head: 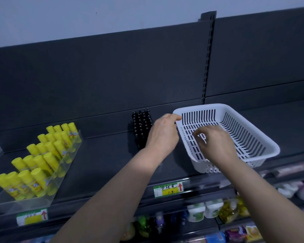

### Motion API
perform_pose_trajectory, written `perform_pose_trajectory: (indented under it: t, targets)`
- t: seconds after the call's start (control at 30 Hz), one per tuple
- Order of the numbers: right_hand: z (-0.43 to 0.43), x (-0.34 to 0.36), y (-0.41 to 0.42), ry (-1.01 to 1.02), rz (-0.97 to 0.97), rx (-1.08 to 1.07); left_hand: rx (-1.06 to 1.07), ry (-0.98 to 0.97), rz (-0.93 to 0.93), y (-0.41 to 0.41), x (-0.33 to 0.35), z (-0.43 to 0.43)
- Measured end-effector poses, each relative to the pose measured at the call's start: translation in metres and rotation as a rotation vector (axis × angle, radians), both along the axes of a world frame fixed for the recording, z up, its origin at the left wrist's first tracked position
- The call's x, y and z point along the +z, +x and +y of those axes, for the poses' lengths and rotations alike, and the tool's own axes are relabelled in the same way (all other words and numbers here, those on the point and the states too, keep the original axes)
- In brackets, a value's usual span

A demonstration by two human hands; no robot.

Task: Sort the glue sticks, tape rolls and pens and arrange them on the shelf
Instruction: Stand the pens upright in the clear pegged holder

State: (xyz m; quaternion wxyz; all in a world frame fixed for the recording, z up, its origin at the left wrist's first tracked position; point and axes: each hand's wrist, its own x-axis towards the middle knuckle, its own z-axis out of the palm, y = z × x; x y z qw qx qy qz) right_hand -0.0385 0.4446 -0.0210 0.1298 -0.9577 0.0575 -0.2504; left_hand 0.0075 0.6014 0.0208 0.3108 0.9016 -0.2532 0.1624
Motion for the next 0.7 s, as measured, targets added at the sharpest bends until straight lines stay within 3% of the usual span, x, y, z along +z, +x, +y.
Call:
perform_pose_trajectory:
  t: [0.13, 0.3, 0.5, 0.7]
  targets:
    - [-0.050, 0.003, -0.015, -0.094, 0.158, -0.085, -0.004, 0.223, 0.241, 0.000, -0.020, -0.049]
    - [-0.103, -0.005, -0.029, -0.056, 0.238, -0.186, 0.203, 0.301, 0.542, 0.009, -0.038, -0.085]
    - [-0.153, -0.012, -0.034, 0.000, 0.276, -0.208, 0.235, 0.252, 0.571, 0.014, -0.042, -0.140]
    - [-0.230, -0.007, -0.036, -0.160, 0.292, -0.405, 0.145, 0.215, 0.614, 0.009, -0.047, -0.220]
